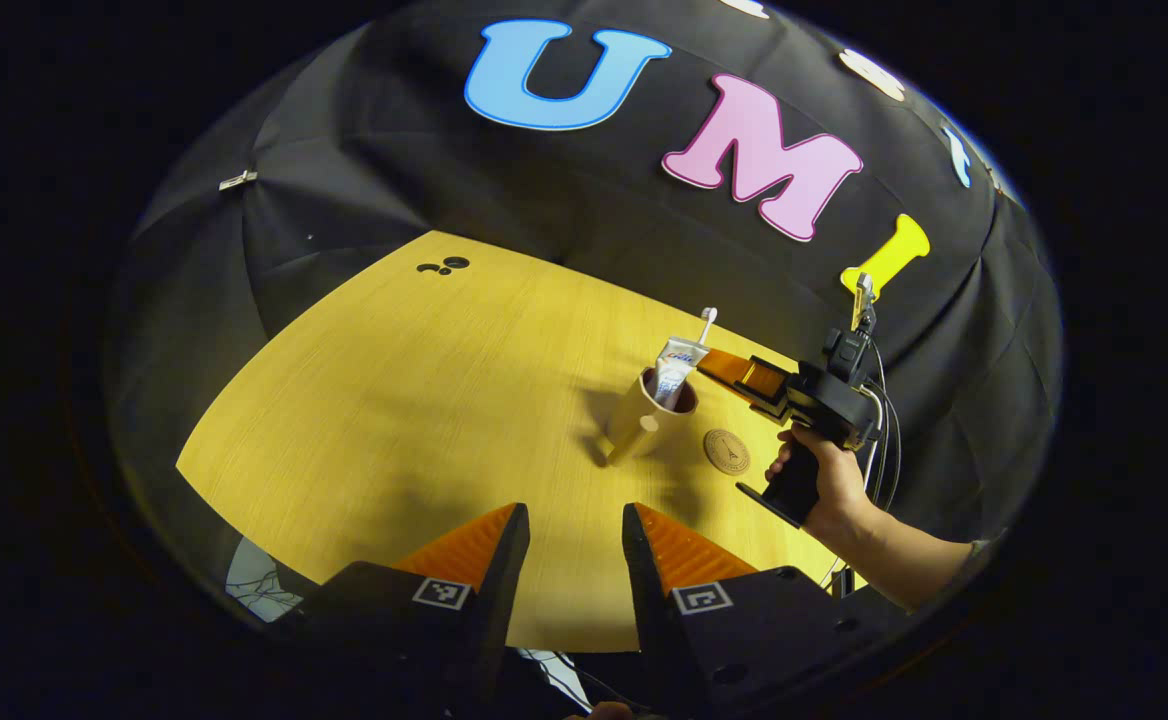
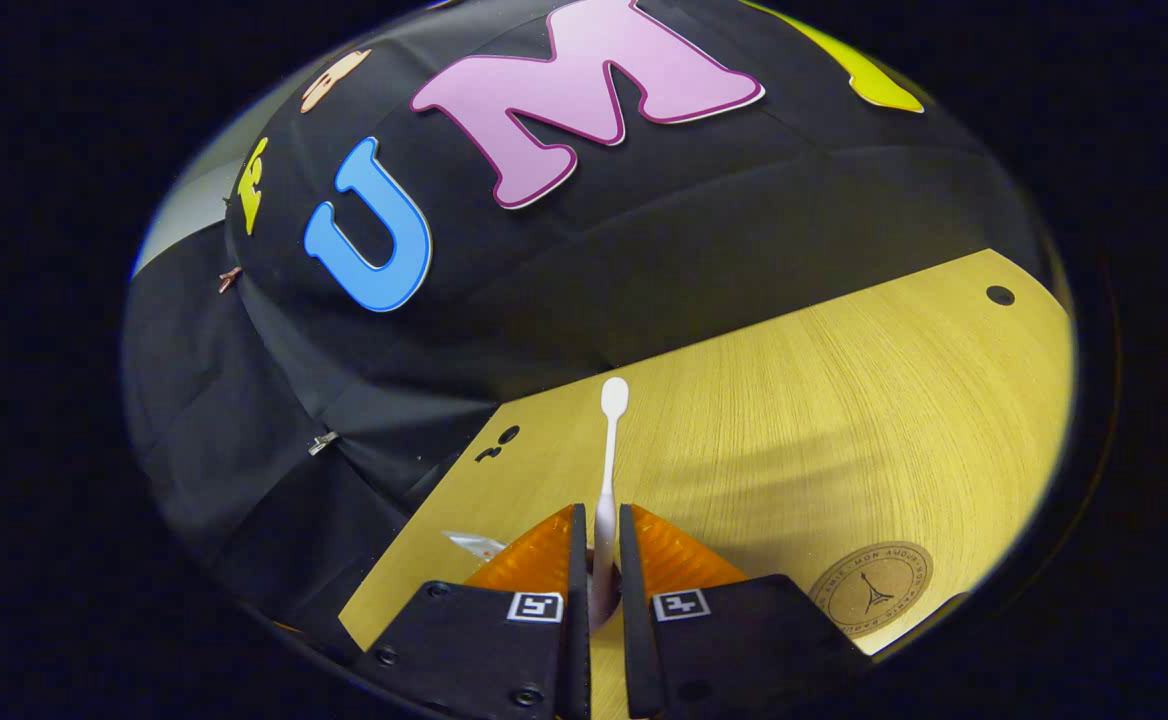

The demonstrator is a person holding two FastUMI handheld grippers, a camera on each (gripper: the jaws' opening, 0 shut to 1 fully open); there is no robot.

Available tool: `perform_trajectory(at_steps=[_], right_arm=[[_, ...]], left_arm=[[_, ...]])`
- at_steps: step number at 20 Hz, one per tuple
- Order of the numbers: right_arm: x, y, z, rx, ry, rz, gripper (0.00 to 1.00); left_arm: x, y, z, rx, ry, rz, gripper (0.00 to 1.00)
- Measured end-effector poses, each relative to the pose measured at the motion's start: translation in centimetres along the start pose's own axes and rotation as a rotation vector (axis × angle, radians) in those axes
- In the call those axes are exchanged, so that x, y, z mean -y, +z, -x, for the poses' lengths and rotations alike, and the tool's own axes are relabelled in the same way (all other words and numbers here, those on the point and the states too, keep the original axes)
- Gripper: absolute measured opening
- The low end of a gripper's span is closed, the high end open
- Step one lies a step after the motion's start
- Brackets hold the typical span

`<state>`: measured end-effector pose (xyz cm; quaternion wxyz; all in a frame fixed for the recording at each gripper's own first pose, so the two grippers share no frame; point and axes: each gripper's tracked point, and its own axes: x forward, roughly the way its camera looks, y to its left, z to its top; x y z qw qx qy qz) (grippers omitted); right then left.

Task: Put the toothbrush and toothpaste on the desktop into the cup, then pick up the cup and place it on the coaster on the desktop.

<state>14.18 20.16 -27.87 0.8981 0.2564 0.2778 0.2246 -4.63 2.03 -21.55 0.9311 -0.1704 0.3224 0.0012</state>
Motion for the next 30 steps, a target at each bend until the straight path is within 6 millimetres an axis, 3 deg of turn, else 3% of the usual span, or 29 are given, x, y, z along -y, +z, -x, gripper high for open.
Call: perform_trajectory(at_steps=[4,5,6,10,11,12,13,17,22,23,24,25,26,27,28,30], right_arm=[[-0.6,-1.9,2.5,-0.073,0.034,-0.018,0.28],[-0.7,-2.2,3.3,-0.084,0.038,-0.025,0.11],[-0.8,-2.4,4.2,-0.096,0.043,-0.033,0.28],[-0.7,-5.7,9.4,-0.2,0.065,-0.014,0.28],[-0.4,-6.7,11.0,-0.224,0.063,0.003,0.11],[0.2,-7.4,12.5,-0.246,0.062,0.007,0.29],[0.8,-8.1,14.0,-0.265,0.054,0.002,0.31],[4.8,-9.8,19.6,-0.302,-0.002,-0.009,0.31],[10.9,-9.4,24.5,-0.276,-0.116,-0.078,0.3],[12.0,-9.3,25.3,-0.267,-0.14,-0.095,0.3],[13.0,-9.0,25.9,-0.256,-0.162,-0.115,0.31],[13.9,-8.8,26.6,-0.248,-0.183,-0.131,0.31],[14.7,-8.8,27.1,-0.241,-0.199,-0.143,0.3],[15.3,-8.6,27.6,-0.233,-0.215,-0.153,0.3],[15.9,-8.5,28.0,-0.226,-0.223,-0.16,0.3],[16.6,-8.1,28.8,-0.211,-0.233,-0.169,0.3]], left_arm=[[1.9,-0.5,-1.8,-0.035,-0.01,-0.035,0.59],[2.4,-0.8,-2.4,-0.053,-0.015,-0.046,0.59],[2.8,-1.1,-3.0,-0.071,-0.02,-0.06,0.59],[4.0,-2.4,-6.3,-0.172,-0.047,-0.18,0.59],[4.0,-2.8,-7.3,-0.204,-0.044,-0.219,0.59],[4.1,-2.9,-8.4,-0.235,-0.045,-0.254,0.59],[4.2,-3.1,-9.6,-0.272,-0.048,-0.279,0.59],[4.9,-3.4,-13.5,-0.402,-0.062,-0.342,0.59],[4.7,-3.0,-17.8,-0.497,-0.018,-0.427,0.58],[4.8,-3.0,-18.5,-0.508,-0.012,-0.44,0.68],[4.7,-2.7,-19.1,-0.517,-0.006,-0.452,0.68],[4.7,-2.5,-19.8,-0.525,0.0,-0.463,0.67],[4.7,-2.4,-20.4,-0.531,0.01,-0.47,0.58],[4.6,-2.2,-21.0,-0.539,0.023,-0.473,0.64],[4.5,-2.1,-21.5,-0.543,0.035,-0.473,0.55],[4.3,-1.9,-22.2,-0.554,0.055,-0.475,0.5]])
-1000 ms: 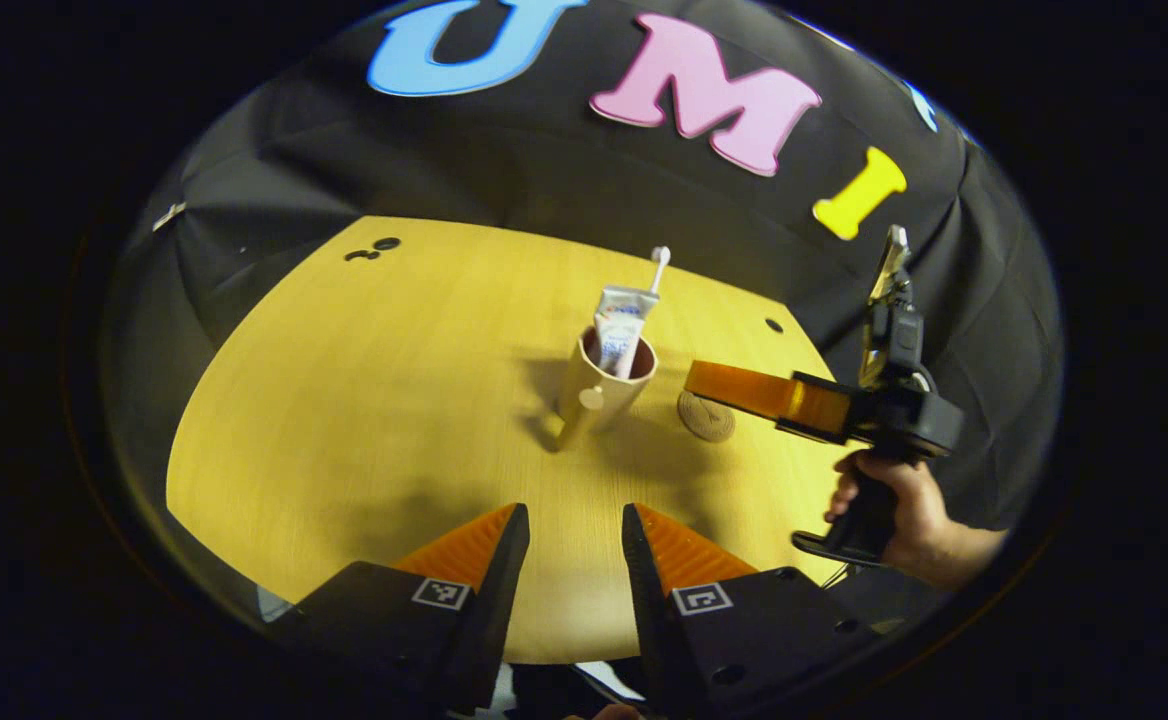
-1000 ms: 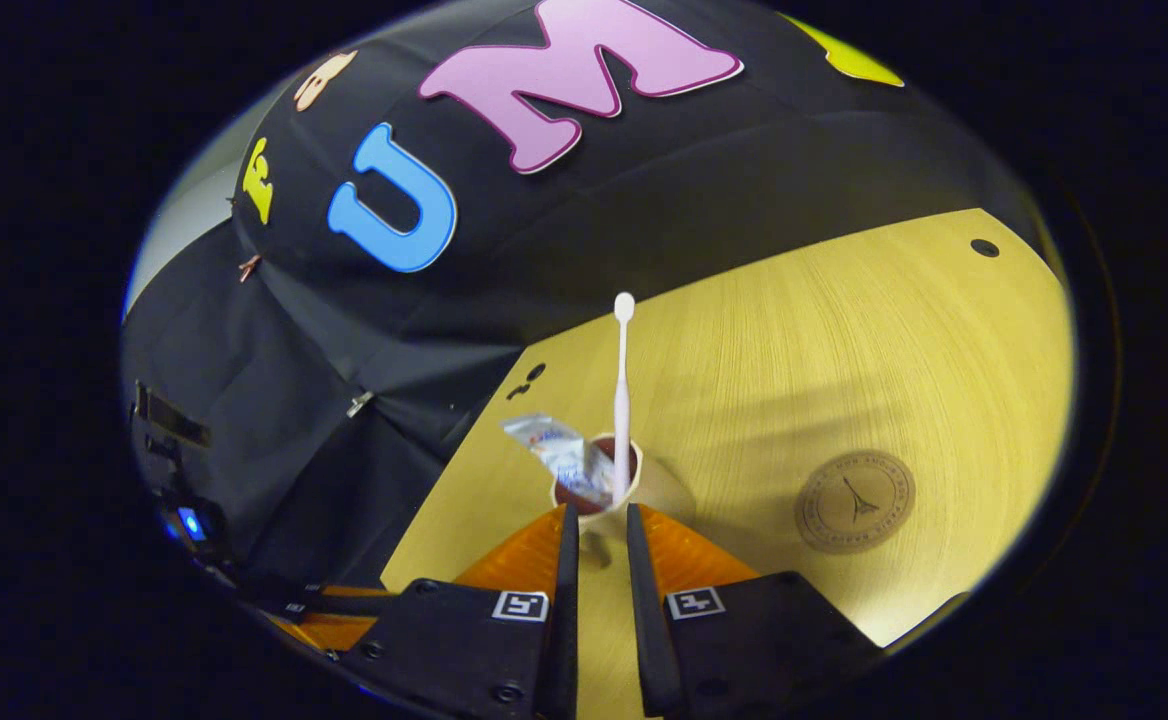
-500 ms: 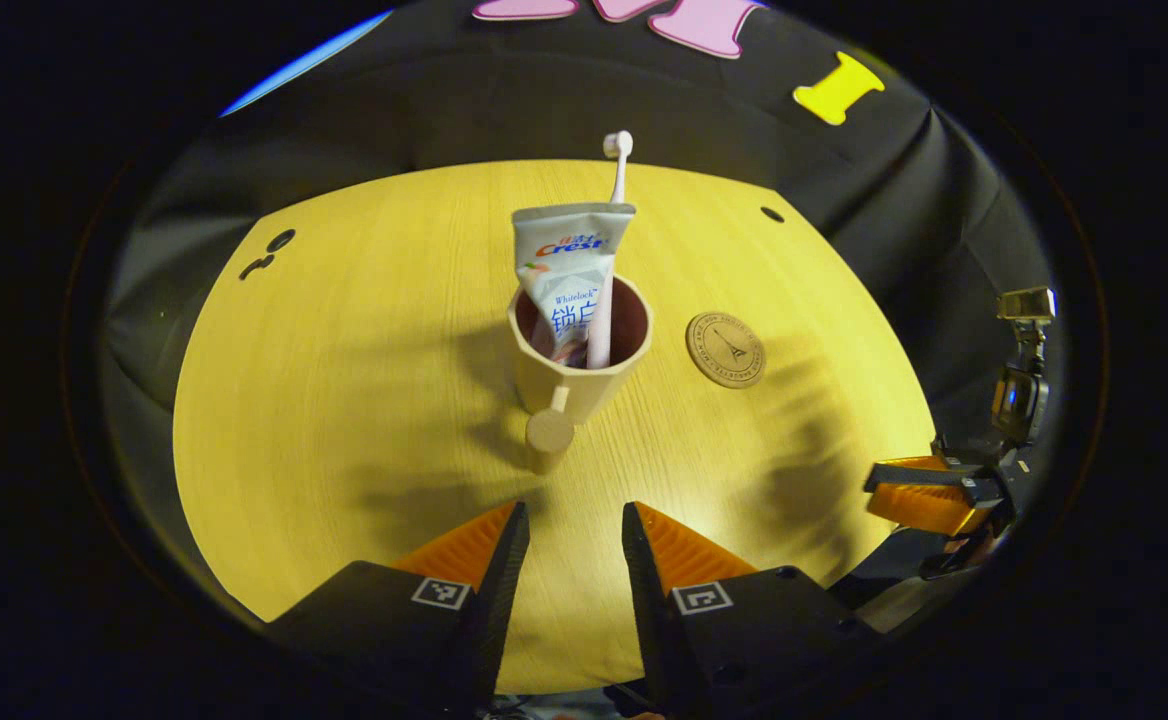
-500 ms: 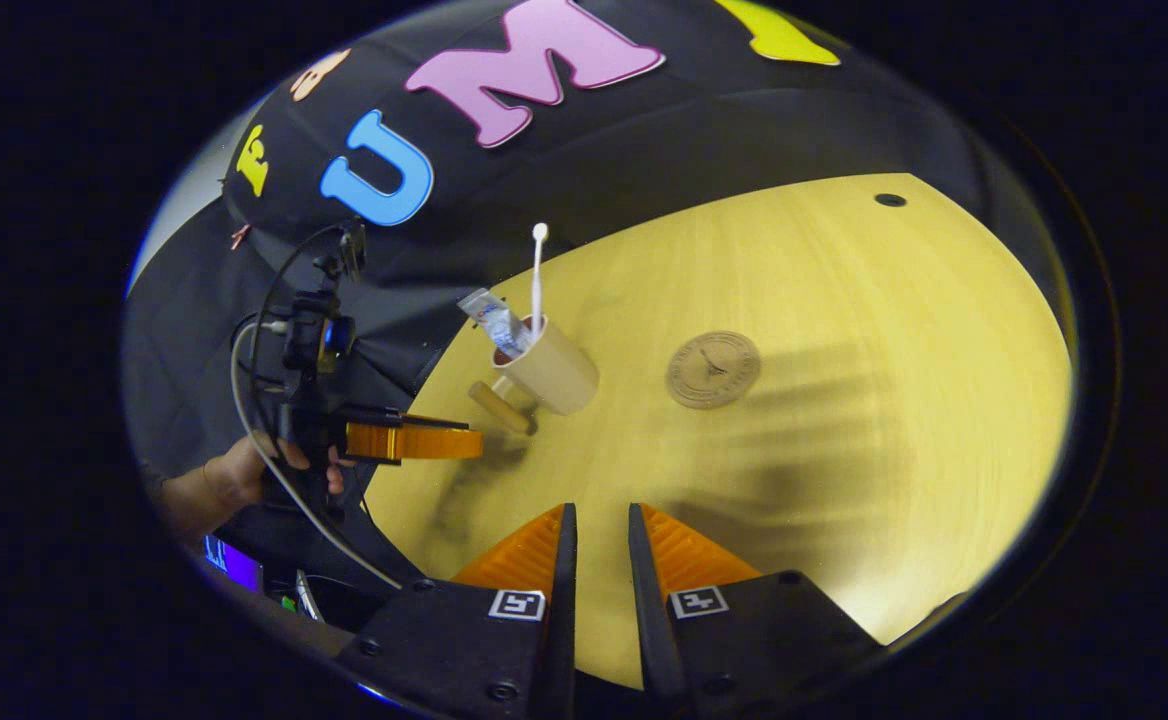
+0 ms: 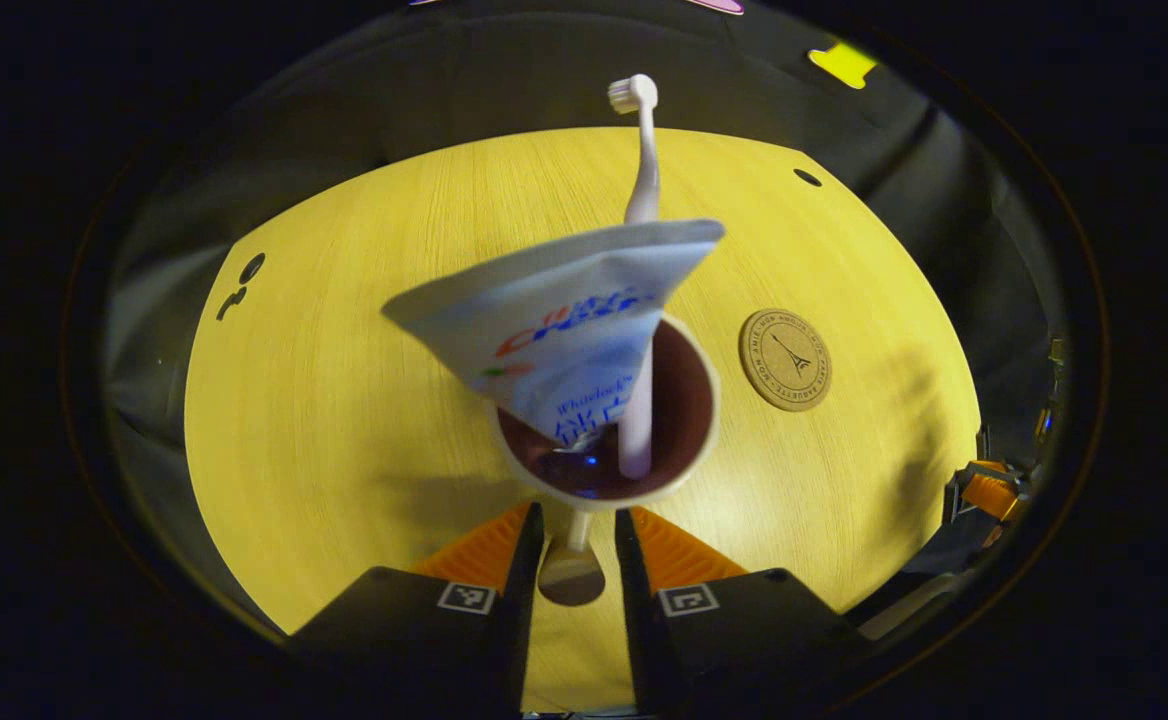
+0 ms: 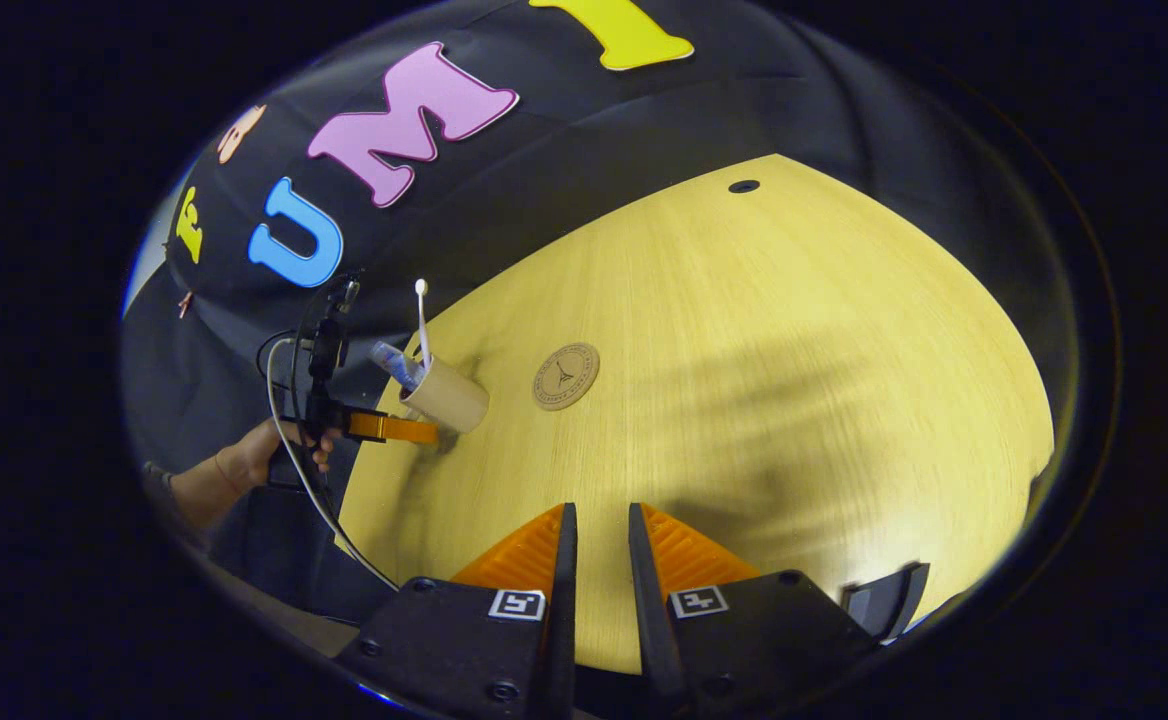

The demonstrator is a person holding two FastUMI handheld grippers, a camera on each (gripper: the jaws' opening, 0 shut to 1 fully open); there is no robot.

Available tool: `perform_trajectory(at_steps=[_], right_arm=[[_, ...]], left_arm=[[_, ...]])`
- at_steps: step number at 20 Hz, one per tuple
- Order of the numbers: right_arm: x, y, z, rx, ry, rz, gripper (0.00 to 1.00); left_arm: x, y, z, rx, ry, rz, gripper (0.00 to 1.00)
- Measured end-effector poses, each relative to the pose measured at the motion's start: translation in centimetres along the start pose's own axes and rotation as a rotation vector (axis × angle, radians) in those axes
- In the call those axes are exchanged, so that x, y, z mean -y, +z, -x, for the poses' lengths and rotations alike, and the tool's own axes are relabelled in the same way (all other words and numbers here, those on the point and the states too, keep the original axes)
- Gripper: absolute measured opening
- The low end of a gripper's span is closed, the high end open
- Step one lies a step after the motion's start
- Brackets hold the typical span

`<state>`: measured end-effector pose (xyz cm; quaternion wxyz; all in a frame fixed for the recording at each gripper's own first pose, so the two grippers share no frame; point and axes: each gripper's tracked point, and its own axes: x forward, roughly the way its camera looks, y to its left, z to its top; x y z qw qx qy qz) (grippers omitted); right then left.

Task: Put the toothbrush and toothpaste on the desktop into the cup, then pick up the cup and place it on the coaster on the desktop.

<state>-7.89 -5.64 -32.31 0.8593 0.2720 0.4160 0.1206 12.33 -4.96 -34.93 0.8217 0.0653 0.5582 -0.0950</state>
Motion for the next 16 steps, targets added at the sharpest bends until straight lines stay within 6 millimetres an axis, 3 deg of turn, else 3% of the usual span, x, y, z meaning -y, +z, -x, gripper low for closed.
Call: perform_trajectory(at_steps=[2,4,11,14,16], right_arm=[[0.6,0.4,0.2,0.016,-0.01,-0.009,0.3],[1.1,0.4,0.7,0.022,-0.018,-0.021,0.3],[1.1,0.1,0.9,0.024,-0.021,-0.027,0.3],[1.2,0.1,1.1,0.027,-0.019,-0.03,0.31],[1.3,0.1,1.4,0.031,-0.02,-0.033,0.3]], left_arm=[[-0.2,0.0,-0.2,-0.015,0.016,-0.007,0.36],[0.0,0.0,-0.2,-0.012,0.018,-0.017,0.31],[1.2,0.3,0.3,0.024,0.0,-0.02,0.26],[2.5,0.8,0.6,0.052,-0.014,-0.045,0.29],[3.8,1.4,1.1,0.063,-0.039,-0.051,0.24]])
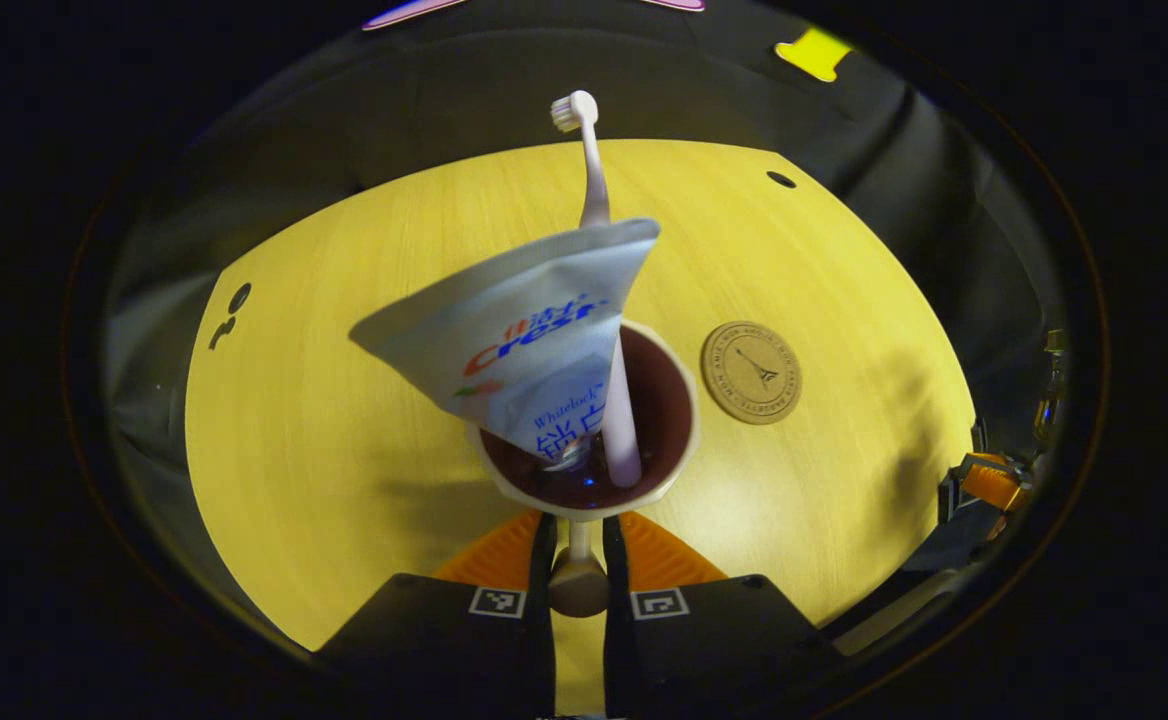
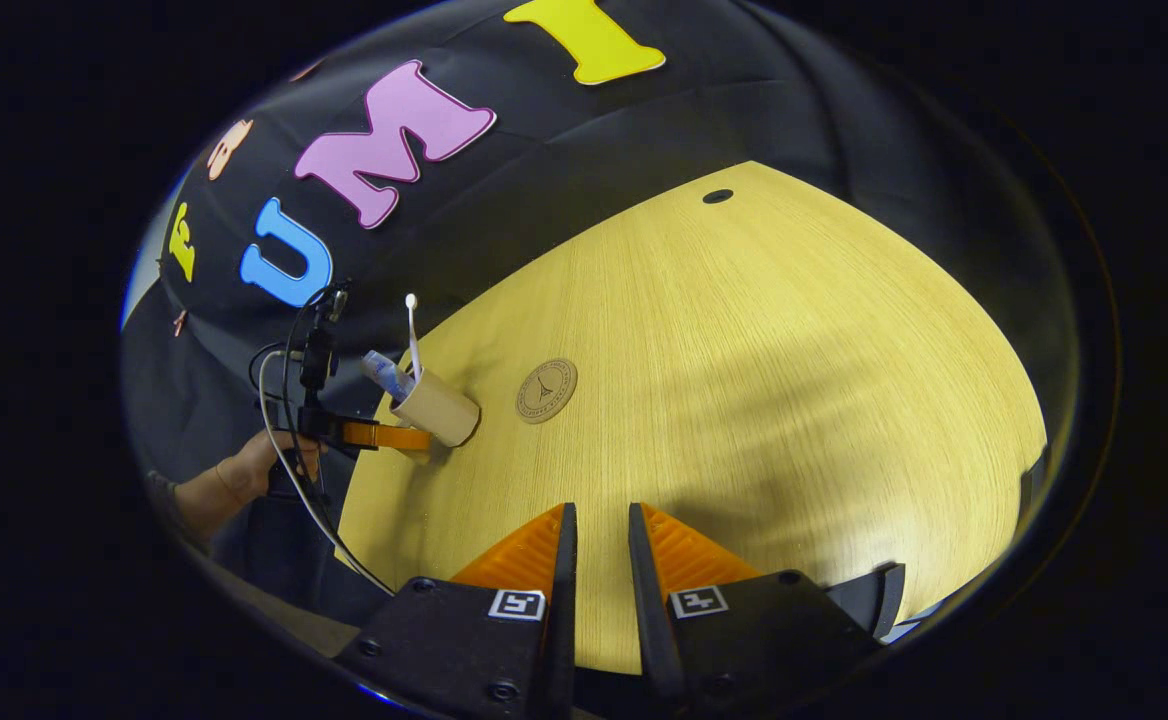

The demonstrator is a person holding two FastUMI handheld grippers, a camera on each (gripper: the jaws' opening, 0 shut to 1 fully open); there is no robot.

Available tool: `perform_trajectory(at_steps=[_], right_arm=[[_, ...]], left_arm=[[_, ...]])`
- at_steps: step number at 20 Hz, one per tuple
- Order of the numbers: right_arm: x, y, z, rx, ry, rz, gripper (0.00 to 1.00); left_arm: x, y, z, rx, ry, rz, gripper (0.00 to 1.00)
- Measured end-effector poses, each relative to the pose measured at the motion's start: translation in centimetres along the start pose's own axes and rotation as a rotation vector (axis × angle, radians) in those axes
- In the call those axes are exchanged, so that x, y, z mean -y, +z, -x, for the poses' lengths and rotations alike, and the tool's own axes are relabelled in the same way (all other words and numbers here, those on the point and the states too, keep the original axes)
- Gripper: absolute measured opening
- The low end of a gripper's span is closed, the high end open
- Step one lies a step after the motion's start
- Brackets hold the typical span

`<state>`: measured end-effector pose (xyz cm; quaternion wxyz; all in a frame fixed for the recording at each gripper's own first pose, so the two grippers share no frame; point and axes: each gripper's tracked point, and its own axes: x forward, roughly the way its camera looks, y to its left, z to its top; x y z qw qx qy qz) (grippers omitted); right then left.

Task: Put the toothbrush and toothpaste on the desktop into the cup, then pick up the cup and place it on the coaster on the desktop.

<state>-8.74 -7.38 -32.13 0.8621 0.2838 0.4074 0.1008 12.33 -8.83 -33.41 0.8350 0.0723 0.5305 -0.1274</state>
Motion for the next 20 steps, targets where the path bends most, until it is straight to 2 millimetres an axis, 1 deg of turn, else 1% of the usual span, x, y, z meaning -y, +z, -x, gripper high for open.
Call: perform_trajectory(at_steps=[3,7,10,11,12,13,17,20], right_arm=[[0.1,0.3,0.2,0.007,-0.005,-0.009,0.31],[1.3,0.4,1.0,0.025,-0.016,-0.031,0.3],[2.1,0.2,1.9,0.041,-0.03,-0.045,0.3],[2.3,0.3,2.1,0.045,-0.035,-0.051,0.3],[2.8,0.2,2.4,0.049,-0.041,-0.059,0.3],[3.1,0.2,2.6,0.054,-0.046,-0.067,0.3],[4.1,0.0,3.5,0.072,-0.068,-0.094,0.3],[4.5,-0.2,3.8,0.082,-0.077,-0.109,0.3]], left_arm=[[1.9,1.1,0.0,0.019,-0.012,-0.031,0.23],[5.1,3.1,-0.2,0.038,-0.042,-0.103,0.23],[7.5,4.1,-0.6,0.04,-0.067,-0.145,0.23],[8.3,4.5,-0.8,0.04,-0.076,-0.153,0.19],[9.0,4.6,-1.0,0.039,-0.084,-0.162,0.23],[9.6,4.7,-1.1,0.037,-0.088,-0.172,0.23],[11.2,5.0,-1.6,0.029,-0.095,-0.213,0.23],[11.3,5.0,-1.8,0.023,-0.095,-0.225,0.23]])
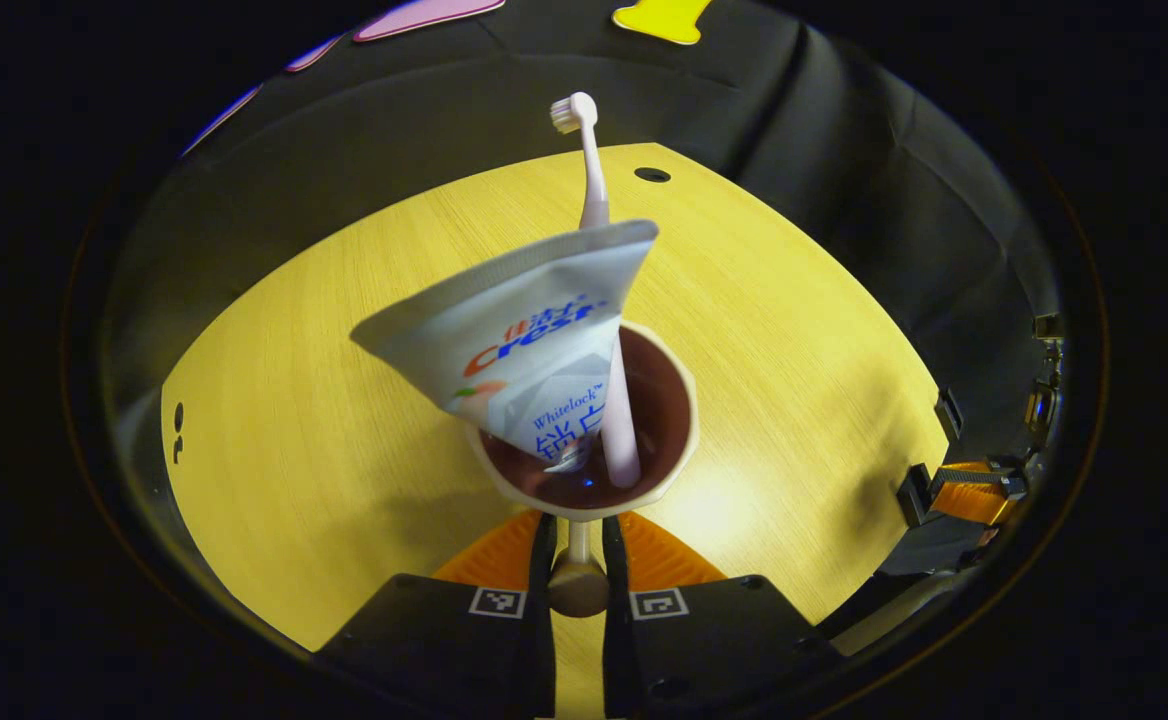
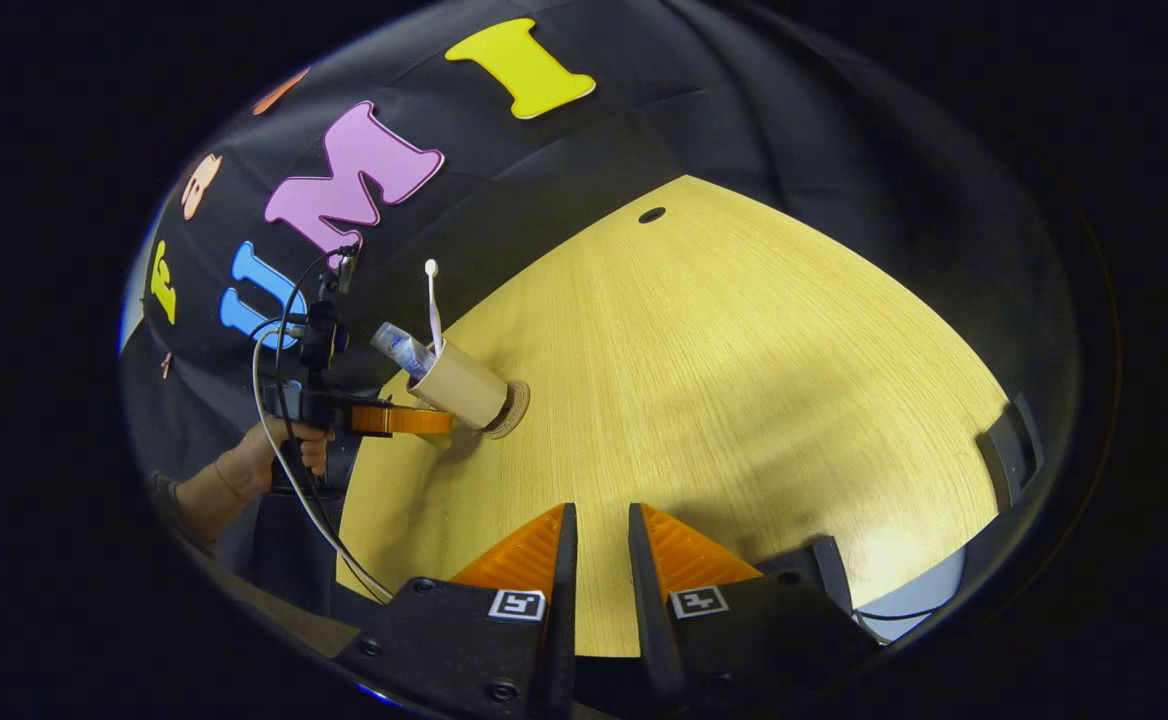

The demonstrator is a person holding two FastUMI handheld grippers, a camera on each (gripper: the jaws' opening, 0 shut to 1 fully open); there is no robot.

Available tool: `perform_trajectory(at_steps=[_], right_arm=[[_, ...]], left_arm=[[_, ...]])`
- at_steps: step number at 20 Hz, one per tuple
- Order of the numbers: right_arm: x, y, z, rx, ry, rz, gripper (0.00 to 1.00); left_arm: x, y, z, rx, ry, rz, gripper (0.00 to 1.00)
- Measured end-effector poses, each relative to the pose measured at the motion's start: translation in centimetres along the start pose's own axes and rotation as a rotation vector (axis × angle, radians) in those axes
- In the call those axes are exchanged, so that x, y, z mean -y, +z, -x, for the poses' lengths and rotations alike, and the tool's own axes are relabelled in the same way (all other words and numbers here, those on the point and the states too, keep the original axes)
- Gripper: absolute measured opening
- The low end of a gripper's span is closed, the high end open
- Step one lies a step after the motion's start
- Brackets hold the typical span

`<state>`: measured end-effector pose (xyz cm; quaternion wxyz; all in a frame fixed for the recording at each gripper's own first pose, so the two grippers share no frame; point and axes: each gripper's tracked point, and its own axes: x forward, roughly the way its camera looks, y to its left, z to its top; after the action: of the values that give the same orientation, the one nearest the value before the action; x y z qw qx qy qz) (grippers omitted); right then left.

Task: Put the toothbrush and toothpaste on the desktop into the cup, then pick up the cup and place it on the coaster on the desktop.

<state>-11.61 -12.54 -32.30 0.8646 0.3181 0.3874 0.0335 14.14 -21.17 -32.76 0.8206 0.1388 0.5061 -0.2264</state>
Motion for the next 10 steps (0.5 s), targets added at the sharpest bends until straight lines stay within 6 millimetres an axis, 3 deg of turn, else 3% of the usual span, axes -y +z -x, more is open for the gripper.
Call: perform_trajectory(at_steps=[10], right_arm=[[0.98,0.03,0.27,0.019,-0.02,-0.029,0.3]], left_arm=[[-0.15,-0.11,0.18,-0.006,0.011,-0.008,0.23]])
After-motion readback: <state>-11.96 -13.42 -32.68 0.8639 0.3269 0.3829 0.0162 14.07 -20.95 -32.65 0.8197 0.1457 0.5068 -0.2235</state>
